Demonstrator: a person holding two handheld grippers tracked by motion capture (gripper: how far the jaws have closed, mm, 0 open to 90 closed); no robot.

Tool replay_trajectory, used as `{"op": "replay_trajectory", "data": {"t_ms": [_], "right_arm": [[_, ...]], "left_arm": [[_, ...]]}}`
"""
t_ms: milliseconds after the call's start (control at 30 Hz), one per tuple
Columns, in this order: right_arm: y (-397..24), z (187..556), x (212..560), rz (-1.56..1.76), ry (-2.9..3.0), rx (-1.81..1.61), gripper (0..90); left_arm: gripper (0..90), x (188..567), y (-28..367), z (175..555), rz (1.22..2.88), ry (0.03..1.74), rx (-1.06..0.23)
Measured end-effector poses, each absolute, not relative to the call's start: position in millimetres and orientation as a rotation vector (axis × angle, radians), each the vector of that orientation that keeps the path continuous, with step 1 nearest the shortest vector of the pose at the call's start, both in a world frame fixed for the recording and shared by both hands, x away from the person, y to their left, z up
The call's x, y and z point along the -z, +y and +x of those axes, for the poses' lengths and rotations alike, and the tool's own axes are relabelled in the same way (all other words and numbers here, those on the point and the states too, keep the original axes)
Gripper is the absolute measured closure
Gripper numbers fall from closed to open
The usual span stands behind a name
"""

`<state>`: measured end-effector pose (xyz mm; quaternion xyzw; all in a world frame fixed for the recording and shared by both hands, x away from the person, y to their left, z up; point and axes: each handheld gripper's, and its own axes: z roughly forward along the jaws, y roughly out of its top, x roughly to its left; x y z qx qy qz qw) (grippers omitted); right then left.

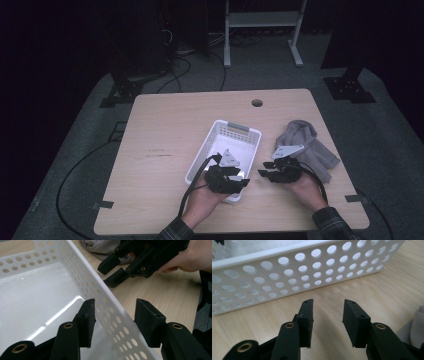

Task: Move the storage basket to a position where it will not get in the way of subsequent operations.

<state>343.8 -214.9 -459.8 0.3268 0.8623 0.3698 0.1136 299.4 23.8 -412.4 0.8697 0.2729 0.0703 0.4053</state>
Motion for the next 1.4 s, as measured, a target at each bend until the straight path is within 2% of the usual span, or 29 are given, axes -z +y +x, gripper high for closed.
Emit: {"op": "replay_trajectory", "data": {"t_ms": [133,300,533,767,1033,1400], "right_arm": [[-215,344,460,0.955,2.53,-1.083,59.1],[-215,344,459,0.961,2.526,-1.087,59.2],[-216,343,458,0.962,2.522,-1.09,59.2],[-215,343,459,0.959,2.52,-1.088,58.2],[-214,344,460,0.957,2.531,-1.083,56.9],[-214,344,461,0.959,2.532,-1.085,56.6]], "left_arm": [[52.4,415,18,297,2.236,0.676,-0.195],[64.2,417,21,300,2.264,0.676,-0.194],[71.4,414,33,307,2.272,0.709,-0.234],[83.1,412,53,320,2.27,0.757,-0.303],[84.2,407,76,337,2.265,0.79,-0.376],[84.5,400,129,370,2.213,0.868,-0.462]]}}
